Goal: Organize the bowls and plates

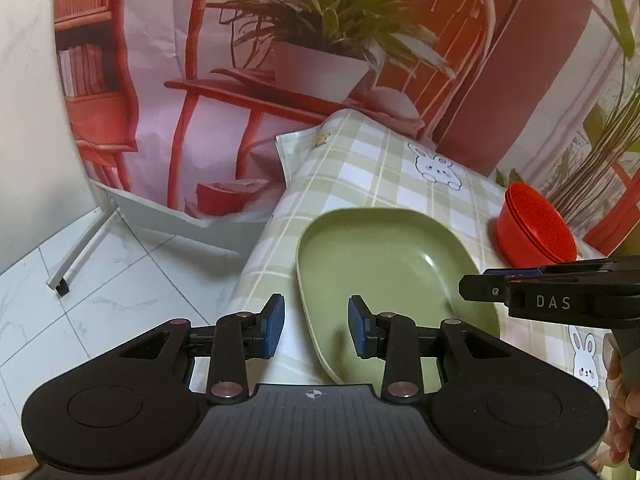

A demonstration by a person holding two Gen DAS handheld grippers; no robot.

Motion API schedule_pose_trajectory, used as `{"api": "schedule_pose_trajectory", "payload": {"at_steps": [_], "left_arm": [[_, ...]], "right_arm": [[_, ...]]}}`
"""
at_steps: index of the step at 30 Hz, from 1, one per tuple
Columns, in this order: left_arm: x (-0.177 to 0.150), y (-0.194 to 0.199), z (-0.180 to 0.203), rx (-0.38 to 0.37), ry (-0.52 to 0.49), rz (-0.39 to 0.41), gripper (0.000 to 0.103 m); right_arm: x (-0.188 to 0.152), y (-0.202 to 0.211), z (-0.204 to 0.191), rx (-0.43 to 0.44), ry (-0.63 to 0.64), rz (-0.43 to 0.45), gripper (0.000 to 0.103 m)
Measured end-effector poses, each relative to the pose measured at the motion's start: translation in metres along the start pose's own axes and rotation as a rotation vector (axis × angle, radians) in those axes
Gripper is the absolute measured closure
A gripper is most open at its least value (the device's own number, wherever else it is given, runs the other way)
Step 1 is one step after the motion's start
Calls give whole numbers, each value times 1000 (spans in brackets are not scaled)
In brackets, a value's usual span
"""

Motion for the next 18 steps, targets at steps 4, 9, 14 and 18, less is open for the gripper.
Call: {"api": "schedule_pose_trajectory", "payload": {"at_steps": [4,9,14,18], "left_arm": [[-5,-6,2,8,-1,-14,67],[-8,-11,1,41,1,-27,68],[-7,-11,3,58,-9,-19,69],[-7,-11,0,62,-5,-15,73]], "right_arm": [[-2,-2,-3,25,-4,2,81],[-4,-2,-2,32,-14,12,81],[-7,-4,1,24,-27,7,81],[-9,-6,2,21,-22,7,81]]}}
Point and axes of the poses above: each gripper's, at about its wrist camera, not at the fingertips, and y roughly against the way its jaws point, z to its right, x to its top, the point moved 4 cm from there along -y, roughly the way its jaws point, and after that the axes turned 13 degrees about y, right-handed, at the moved point
